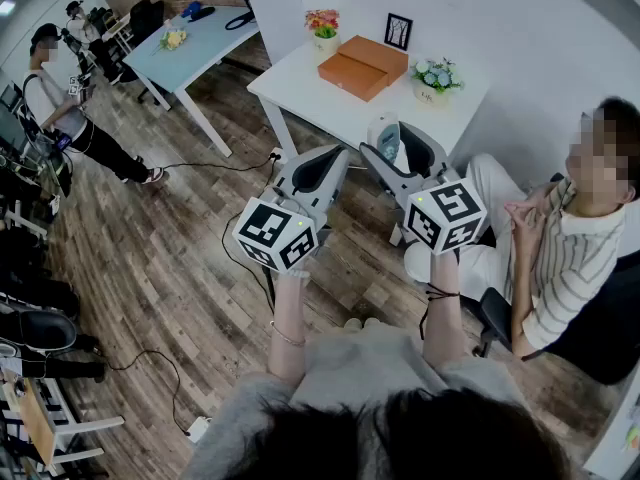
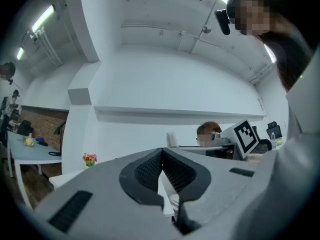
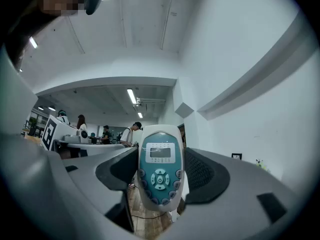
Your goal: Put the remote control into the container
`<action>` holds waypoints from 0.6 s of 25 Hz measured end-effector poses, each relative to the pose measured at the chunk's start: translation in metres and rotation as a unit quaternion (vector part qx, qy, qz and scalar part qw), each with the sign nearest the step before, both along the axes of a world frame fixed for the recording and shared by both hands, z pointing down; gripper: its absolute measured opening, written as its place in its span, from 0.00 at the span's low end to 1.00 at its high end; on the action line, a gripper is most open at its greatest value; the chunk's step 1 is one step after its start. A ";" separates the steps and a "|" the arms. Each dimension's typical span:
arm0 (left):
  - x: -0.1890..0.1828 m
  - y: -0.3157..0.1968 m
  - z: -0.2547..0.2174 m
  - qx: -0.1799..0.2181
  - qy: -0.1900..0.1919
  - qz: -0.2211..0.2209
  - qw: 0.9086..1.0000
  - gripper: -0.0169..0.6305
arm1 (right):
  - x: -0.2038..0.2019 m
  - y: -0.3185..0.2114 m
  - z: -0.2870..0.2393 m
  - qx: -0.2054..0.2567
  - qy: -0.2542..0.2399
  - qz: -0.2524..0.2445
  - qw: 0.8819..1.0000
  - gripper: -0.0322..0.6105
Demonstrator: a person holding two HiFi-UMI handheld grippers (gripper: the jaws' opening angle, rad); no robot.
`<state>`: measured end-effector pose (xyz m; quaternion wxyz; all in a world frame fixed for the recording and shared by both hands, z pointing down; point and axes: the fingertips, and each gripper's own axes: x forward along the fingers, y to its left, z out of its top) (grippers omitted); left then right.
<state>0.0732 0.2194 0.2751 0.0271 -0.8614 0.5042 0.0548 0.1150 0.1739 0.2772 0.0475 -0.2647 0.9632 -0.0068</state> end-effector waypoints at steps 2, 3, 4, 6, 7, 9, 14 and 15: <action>0.003 -0.003 0.001 -0.003 0.000 0.000 1.000 0.03 | 0.002 -0.002 0.001 -0.002 0.001 -0.001 1.000 0.49; 0.005 -0.004 0.002 -0.004 0.000 0.000 1.000 0.03 | 0.003 -0.003 0.002 -0.002 0.002 -0.002 1.000 0.49; 0.006 -0.005 0.002 -0.005 -0.001 0.000 1.000 0.03 | 0.004 -0.004 0.003 -0.003 0.003 -0.003 1.000 0.49; 0.009 -0.007 0.003 -0.005 -0.001 0.000 1.000 0.03 | 0.006 -0.006 0.005 -0.004 0.006 -0.004 1.000 0.49; 0.010 -0.008 0.004 -0.006 -0.001 0.000 1.000 0.03 | 0.007 -0.007 0.006 -0.005 0.006 -0.004 1.000 0.49; 0.012 -0.009 0.005 -0.007 -0.001 -0.001 1.000 0.03 | 0.009 -0.008 0.008 -0.008 0.006 -0.005 1.000 0.49; 0.019 -0.016 0.011 -0.013 -0.001 -0.006 1.000 0.03 | 0.015 -0.014 0.013 -0.012 0.009 -0.007 1.000 0.49; 0.020 -0.017 0.012 -0.015 -0.001 -0.008 1.000 0.03 | 0.016 -0.016 0.014 -0.014 0.010 -0.008 1.000 0.49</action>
